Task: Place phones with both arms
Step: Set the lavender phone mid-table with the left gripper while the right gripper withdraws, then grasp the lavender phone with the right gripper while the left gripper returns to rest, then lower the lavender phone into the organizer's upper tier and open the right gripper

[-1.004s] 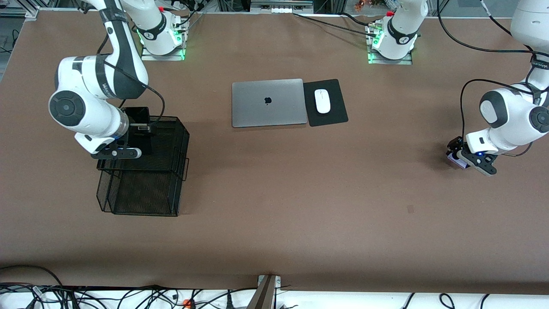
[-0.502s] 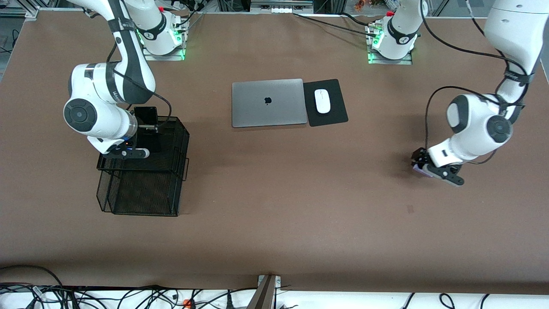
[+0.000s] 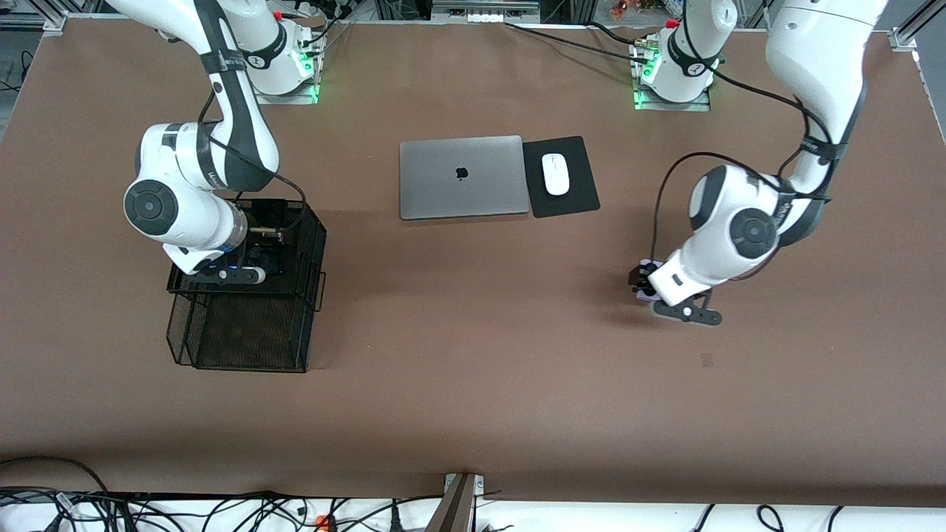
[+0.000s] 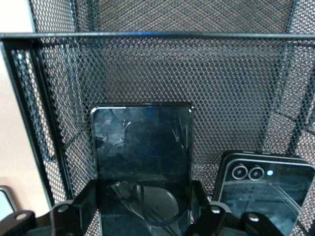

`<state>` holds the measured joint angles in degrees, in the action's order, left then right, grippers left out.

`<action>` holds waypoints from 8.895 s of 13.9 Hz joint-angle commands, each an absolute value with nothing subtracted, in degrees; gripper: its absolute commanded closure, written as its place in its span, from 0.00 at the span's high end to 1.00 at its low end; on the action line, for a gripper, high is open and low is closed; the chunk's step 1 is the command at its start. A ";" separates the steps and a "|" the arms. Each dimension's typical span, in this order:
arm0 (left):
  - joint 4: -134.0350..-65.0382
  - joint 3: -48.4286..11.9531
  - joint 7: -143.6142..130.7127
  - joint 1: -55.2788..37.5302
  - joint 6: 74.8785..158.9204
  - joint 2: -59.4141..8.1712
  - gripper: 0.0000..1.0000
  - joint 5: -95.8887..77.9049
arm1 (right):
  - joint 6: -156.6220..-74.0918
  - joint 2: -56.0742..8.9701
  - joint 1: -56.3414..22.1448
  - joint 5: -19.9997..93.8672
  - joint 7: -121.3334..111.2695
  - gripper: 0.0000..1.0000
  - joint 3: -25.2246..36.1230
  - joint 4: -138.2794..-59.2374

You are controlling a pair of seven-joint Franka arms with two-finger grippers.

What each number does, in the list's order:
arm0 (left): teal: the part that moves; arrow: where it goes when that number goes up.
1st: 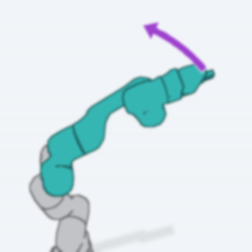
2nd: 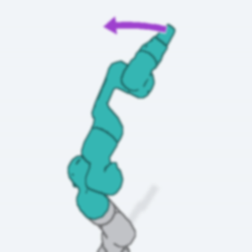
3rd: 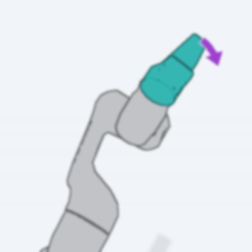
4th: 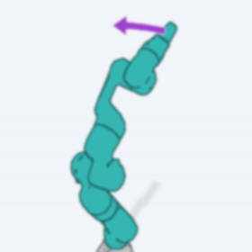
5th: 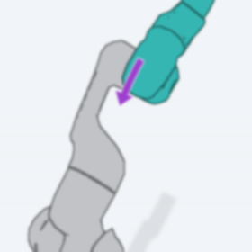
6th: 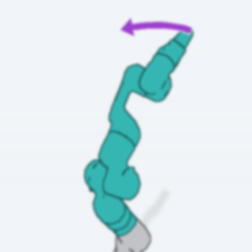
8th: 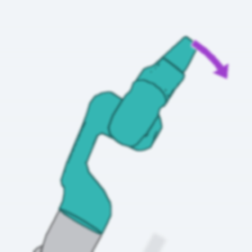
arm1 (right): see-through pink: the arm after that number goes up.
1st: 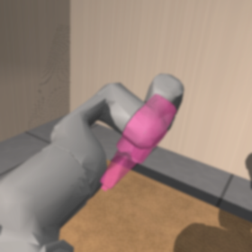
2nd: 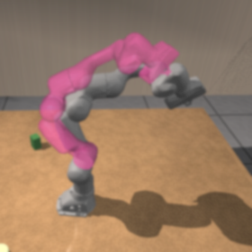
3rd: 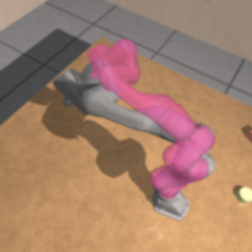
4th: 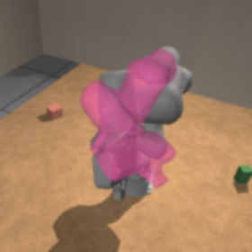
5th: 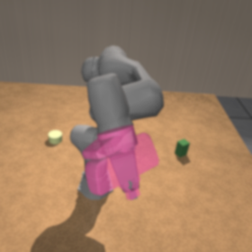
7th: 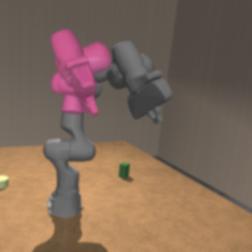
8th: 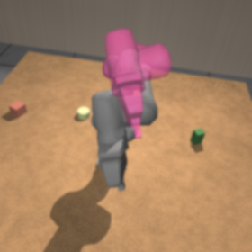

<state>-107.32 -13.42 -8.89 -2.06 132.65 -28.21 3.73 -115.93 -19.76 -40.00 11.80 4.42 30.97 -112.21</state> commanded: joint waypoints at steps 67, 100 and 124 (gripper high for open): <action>-88.81 -1.49 2.37 -2.81 87.77 -2.66 1.00 0.88 | -132.45 -58.10 -53.96 6.59 35.69 1.00 16.61 -69.61; -89.56 -1.41 -1.41 -2.81 88.59 0.97 1.00 0.88 | -104.41 -36.82 -31.05 8.26 -7.44 0.34 23.81 -73.21; -89.82 -1.41 -1.67 -2.72 87.63 0.97 1.00 1.05 | -128.50 -39.99 -23.20 25.66 -7.82 1.00 23.11 -90.18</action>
<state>-91.16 -1.12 -1.56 -3.18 88.83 1.55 1.81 -128.62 -42.23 -22.68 24.15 -7.48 23.01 -88.40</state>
